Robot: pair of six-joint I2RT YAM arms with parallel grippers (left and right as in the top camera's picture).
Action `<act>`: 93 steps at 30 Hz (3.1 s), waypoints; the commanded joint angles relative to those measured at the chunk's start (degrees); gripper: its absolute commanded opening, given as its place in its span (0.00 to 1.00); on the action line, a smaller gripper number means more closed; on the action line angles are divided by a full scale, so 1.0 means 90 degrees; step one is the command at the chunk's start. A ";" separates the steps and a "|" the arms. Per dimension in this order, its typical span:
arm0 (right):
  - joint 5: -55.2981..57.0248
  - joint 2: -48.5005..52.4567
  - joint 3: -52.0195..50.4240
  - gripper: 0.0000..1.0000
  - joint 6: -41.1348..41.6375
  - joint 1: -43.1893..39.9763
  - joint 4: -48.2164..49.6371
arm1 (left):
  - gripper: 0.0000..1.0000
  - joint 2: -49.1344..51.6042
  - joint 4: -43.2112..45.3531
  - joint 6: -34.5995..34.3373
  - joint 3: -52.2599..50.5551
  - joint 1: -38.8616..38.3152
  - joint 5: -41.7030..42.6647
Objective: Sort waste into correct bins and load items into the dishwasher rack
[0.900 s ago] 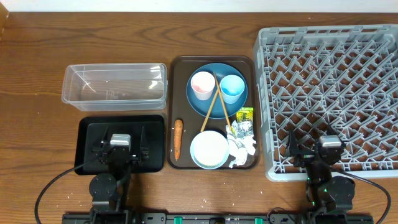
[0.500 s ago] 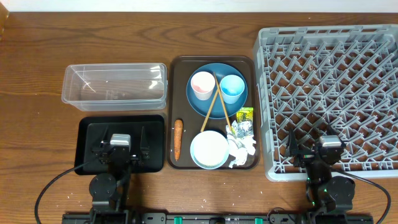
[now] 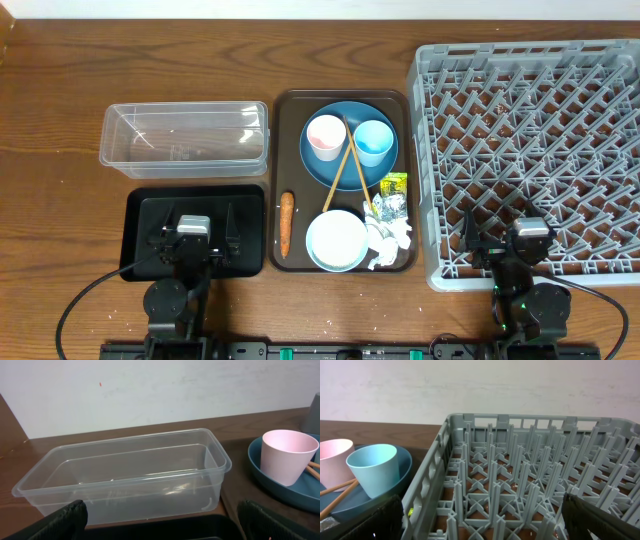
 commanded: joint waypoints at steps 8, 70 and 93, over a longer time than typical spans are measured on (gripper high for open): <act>0.0015 -0.0002 -0.0010 0.99 -0.0095 -0.0046 -0.0022 | 0.98 -0.0036 -0.0138 0.0063 -0.0146 0.0029 0.0129; 0.0015 -0.0002 -0.0010 0.99 -0.0095 -0.0046 -0.0022 | 0.98 -0.0002 0.0078 -0.4864 -0.0141 0.0027 0.2934; 0.0015 -0.0002 -0.0010 0.99 -0.0095 -0.0046 -0.0022 | 0.98 0.2946 -0.3045 -0.4318 0.4986 0.0027 0.3730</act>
